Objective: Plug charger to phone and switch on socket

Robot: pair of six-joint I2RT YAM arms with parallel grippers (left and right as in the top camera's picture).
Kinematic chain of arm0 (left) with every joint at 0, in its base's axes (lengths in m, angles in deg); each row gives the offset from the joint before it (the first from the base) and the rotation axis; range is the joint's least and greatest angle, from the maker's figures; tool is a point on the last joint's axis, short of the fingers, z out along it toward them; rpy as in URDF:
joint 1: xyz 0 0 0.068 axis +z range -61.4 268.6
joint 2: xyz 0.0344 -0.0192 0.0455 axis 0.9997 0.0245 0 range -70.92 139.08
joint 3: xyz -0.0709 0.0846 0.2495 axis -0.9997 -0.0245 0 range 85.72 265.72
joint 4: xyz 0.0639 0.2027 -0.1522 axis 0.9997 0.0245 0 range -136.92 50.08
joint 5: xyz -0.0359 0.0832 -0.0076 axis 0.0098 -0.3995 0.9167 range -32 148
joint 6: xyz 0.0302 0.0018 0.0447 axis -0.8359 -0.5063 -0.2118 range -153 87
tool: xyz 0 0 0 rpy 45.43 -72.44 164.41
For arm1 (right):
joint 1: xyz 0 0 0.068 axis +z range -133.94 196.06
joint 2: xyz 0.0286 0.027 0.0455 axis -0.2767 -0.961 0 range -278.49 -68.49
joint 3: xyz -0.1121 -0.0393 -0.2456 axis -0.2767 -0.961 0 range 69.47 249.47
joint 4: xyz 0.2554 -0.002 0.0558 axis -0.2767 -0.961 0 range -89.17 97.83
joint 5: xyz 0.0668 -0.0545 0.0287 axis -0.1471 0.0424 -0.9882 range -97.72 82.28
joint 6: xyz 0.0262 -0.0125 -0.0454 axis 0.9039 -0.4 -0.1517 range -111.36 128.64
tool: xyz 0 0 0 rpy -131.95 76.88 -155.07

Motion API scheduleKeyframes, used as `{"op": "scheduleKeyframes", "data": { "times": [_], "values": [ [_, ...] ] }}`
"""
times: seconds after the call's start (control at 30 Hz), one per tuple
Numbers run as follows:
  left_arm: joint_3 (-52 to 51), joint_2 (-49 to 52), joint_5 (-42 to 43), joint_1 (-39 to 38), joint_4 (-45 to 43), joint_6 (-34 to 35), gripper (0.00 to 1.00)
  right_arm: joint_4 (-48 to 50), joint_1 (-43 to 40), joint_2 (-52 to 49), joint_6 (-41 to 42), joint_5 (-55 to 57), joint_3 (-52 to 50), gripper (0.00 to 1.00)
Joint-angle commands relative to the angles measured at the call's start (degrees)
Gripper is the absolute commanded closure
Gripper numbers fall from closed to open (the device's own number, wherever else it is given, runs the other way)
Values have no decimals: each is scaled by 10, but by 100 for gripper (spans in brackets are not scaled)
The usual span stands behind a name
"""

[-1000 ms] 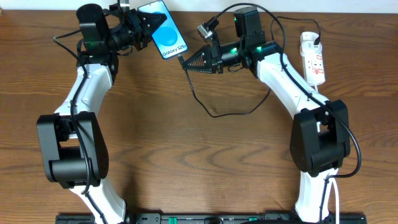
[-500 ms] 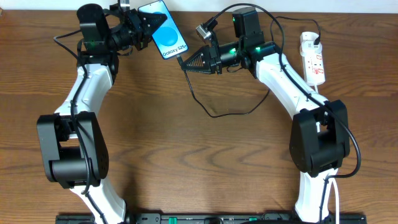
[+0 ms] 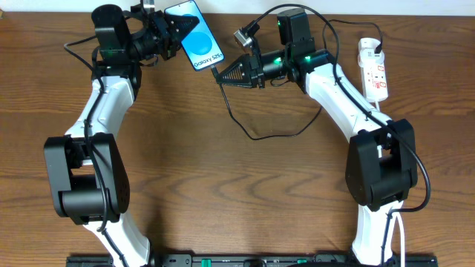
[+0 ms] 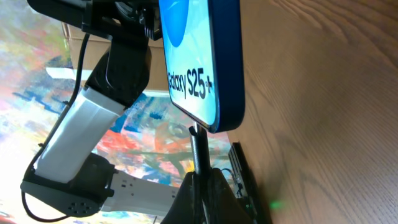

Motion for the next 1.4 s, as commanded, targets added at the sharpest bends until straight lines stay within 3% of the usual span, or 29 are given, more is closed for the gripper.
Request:
{"op": "scheduleKeyframes", "data": {
  "times": [0.0, 0.97, 1.37],
  "values": [
    [5, -7, 16, -2, -7, 6, 93, 2, 7, 0, 7, 5, 1, 99],
    [5, -7, 29, -5, -7, 16, 93, 13, 4, 0, 29, 12, 1, 99],
    [5, -7, 29, -24, -7, -10, 93, 34, 5, 0, 52, 19, 1, 99]
  ]
}}
